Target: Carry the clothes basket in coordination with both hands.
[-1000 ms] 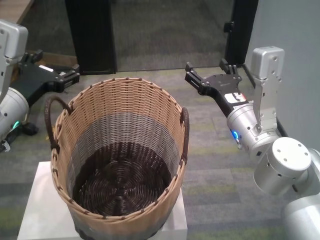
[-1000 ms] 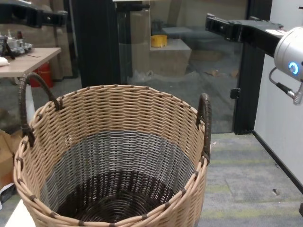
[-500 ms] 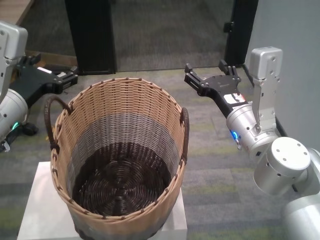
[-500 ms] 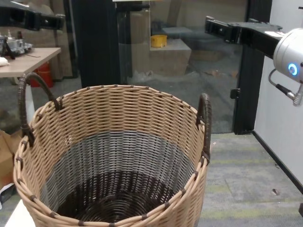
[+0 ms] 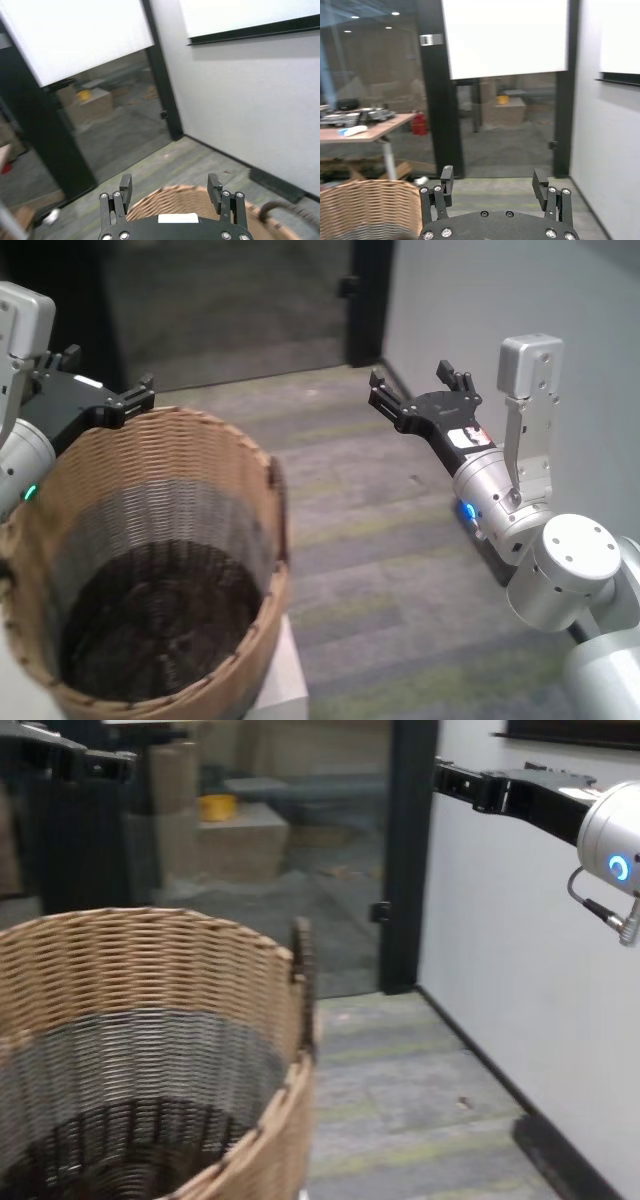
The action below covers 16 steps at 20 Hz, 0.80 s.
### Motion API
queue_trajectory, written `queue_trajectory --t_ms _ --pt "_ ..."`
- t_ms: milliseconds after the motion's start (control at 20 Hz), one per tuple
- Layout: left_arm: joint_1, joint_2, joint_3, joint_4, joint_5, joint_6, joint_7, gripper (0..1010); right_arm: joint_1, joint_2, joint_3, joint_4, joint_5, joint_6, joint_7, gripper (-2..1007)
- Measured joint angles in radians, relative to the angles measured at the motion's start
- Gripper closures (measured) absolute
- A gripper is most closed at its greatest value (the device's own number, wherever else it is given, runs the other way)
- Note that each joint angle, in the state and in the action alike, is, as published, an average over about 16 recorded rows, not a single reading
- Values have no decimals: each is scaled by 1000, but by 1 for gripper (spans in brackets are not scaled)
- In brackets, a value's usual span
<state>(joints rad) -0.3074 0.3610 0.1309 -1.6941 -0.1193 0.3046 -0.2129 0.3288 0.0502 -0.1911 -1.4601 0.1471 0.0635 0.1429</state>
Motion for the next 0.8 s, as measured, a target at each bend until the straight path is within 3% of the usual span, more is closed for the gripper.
queue_trajectory --t_ms 800 --pt "1 0 -1 -1 1 3 2 8 1 1 -1 1 -1 2 0 2"
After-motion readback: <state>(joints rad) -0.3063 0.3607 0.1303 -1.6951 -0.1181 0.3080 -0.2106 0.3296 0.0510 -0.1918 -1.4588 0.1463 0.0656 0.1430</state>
